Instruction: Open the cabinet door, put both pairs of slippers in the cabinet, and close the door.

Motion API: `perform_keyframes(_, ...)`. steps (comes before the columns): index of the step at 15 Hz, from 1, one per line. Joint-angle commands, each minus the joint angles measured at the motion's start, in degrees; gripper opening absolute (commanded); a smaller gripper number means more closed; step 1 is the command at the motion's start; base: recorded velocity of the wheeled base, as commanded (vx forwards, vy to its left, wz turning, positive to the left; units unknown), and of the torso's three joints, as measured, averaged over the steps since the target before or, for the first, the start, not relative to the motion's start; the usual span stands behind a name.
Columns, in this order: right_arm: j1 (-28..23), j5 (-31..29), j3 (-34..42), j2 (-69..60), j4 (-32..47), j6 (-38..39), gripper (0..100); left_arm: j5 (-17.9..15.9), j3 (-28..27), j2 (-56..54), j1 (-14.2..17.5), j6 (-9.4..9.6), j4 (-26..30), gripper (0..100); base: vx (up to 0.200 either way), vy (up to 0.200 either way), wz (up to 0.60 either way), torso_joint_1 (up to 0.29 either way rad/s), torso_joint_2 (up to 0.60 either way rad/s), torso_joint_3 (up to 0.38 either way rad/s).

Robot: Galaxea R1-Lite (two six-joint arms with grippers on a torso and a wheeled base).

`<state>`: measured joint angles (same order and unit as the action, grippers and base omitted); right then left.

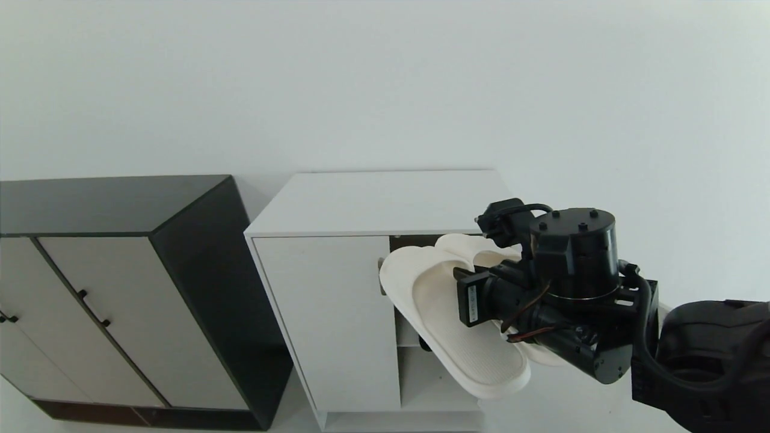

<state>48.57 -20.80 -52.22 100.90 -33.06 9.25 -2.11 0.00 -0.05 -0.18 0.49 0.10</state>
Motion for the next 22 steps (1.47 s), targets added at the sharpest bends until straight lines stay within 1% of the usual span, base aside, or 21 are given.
perform_keyframes(1, 0.04, -0.03, 0.98, -0.09, -1.66, -0.02, 0, 0.00, 0.00, 0.05, 0.01, 0.04, -0.01, 0, 0.000, 0.000, 0.00, 0.000, 0.00, 0.000)
perform_keyframes(4, -0.05, -0.03, 3.27, -0.09, -5.08, -0.64, 0, 0.00, 0.00, 0.05, 0.01, -0.05, -0.01, 0, 0.000, 0.000, 0.00, 0.000, 0.00, 0.000)
perform_keyframes(5, -0.49, -0.03, 4.24, -0.18, -7.19, -2.92, 0, 0.00, 0.00, 0.05, 0.01, 0.04, -0.01, 0, 0.000, 0.000, 0.00, 0.000, 0.00, 0.000)
perform_keyframes(6, -0.93, 0.14, 5.47, -0.35, -9.04, -3.54, 0, 0.00, 0.00, 0.05, 0.01, -0.05, -0.01, 0, 0.000, 0.000, 0.00, 0.000, 0.00, 0.000)
perform_keyframes(11, -0.84, 0.58, 6.61, 0.00, -9.92, -4.07, 0, 0.00, 0.00, 0.05, 0.01, 0.04, -0.01, 0, 0.000, 0.000, 0.00, -0.013, 0.03, 0.017)
perform_keyframes(14, -0.75, 0.76, 7.58, 1.32, -10.01, -3.80, 0, 0.00, 0.00, 0.05, 0.01, 0.13, -0.01, 0, 0.000, 0.000, 0.00, -0.168, 0.41, 0.250)
perform_keyframes(19, -0.14, 0.58, 8.89, 3.69, -14.14, -4.07, 0, 0.00, 0.00, 0.05, 0.01, -0.05, -0.01, 0, 0.000, 0.000, 0.00, -0.205, 0.51, 0.308)
perform_keyframes(22, -0.14, 0.58, 9.60, 3.51, -14.75, -4.07, 0, 0.00, 0.00, 0.05, 0.01, -0.05, -0.01, 0, 0.000, 0.000, 0.00, -0.181, 0.50, 0.316)
